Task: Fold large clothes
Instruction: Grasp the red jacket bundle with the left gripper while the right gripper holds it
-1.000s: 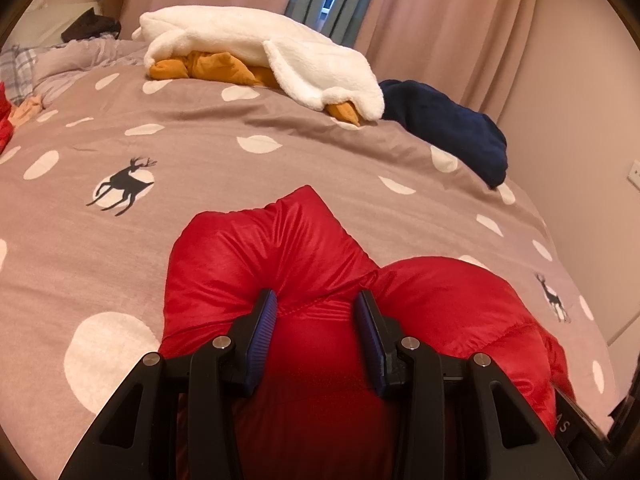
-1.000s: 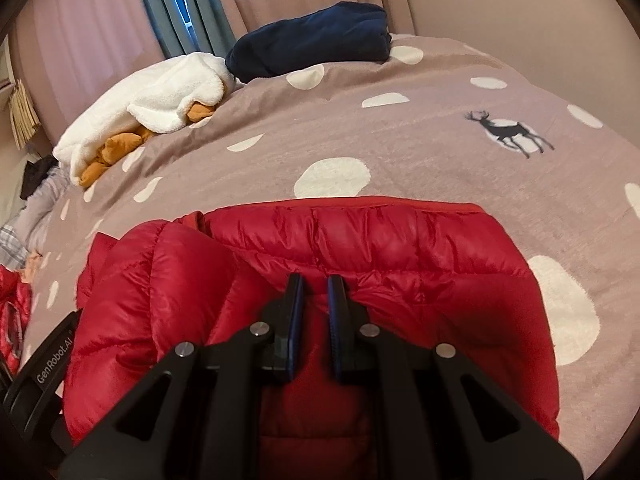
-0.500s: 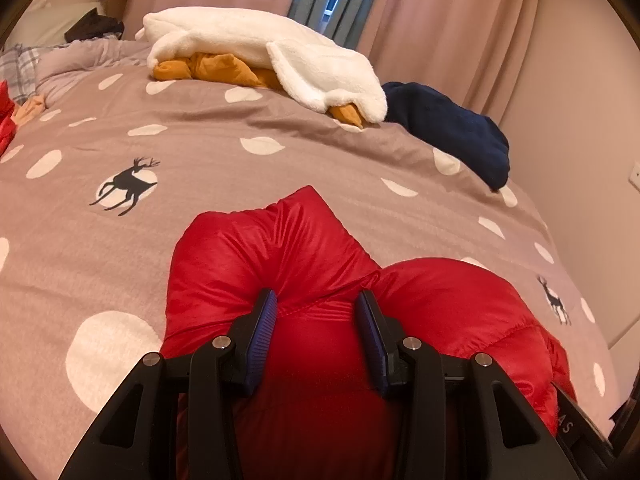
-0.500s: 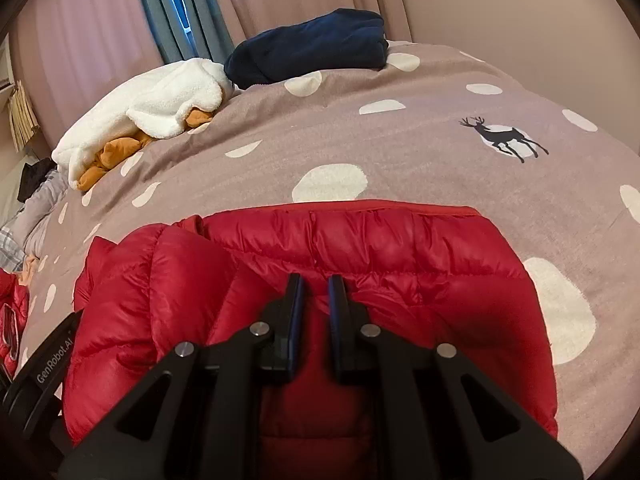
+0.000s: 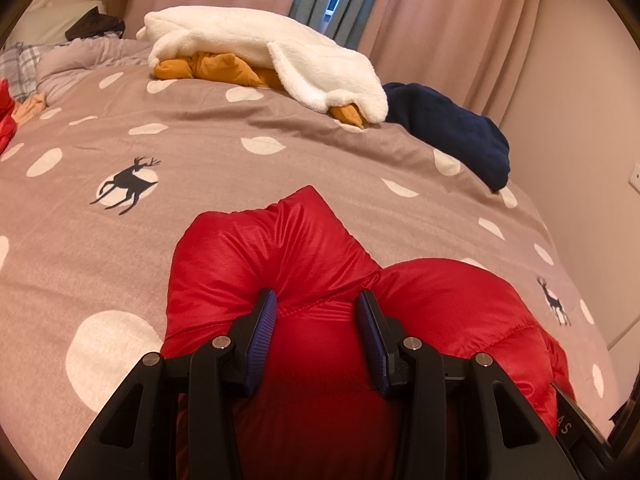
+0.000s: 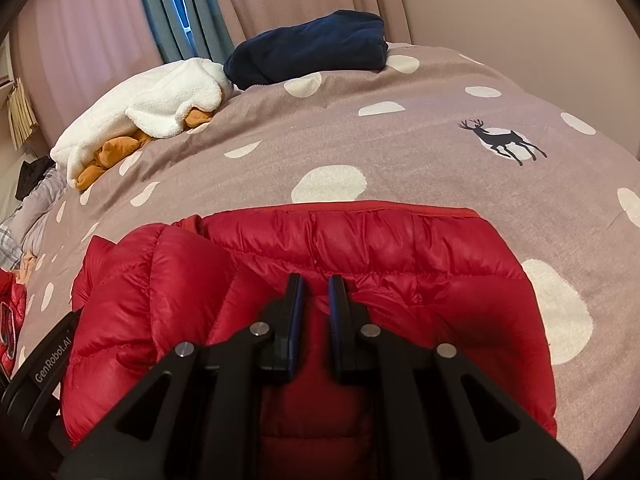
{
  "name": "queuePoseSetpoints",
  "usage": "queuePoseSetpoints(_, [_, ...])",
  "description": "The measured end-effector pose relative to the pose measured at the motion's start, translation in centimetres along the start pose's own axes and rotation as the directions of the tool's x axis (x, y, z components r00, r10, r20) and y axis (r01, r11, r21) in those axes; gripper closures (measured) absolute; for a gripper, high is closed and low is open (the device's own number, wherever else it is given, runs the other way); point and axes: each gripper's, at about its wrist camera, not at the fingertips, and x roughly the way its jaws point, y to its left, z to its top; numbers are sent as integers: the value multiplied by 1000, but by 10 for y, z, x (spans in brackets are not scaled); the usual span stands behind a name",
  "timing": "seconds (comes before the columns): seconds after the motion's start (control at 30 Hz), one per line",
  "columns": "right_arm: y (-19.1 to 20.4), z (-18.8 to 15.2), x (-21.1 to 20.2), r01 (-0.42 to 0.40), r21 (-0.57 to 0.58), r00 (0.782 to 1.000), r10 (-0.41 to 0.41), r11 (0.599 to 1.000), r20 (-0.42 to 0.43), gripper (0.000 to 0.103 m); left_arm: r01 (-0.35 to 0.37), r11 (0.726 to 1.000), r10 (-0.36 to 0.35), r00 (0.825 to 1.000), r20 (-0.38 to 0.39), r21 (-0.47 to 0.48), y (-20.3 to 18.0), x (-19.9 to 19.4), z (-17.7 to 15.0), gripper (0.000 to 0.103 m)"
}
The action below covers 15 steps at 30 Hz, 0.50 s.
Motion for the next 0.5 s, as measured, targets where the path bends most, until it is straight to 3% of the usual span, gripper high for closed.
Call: queuePoseSetpoints(0.5, [0, -1, 1, 2, -2, 1000, -2, 1000, 5, 92, 6, 1000, -6, 1000, 4, -7, 1, 0, 0, 61])
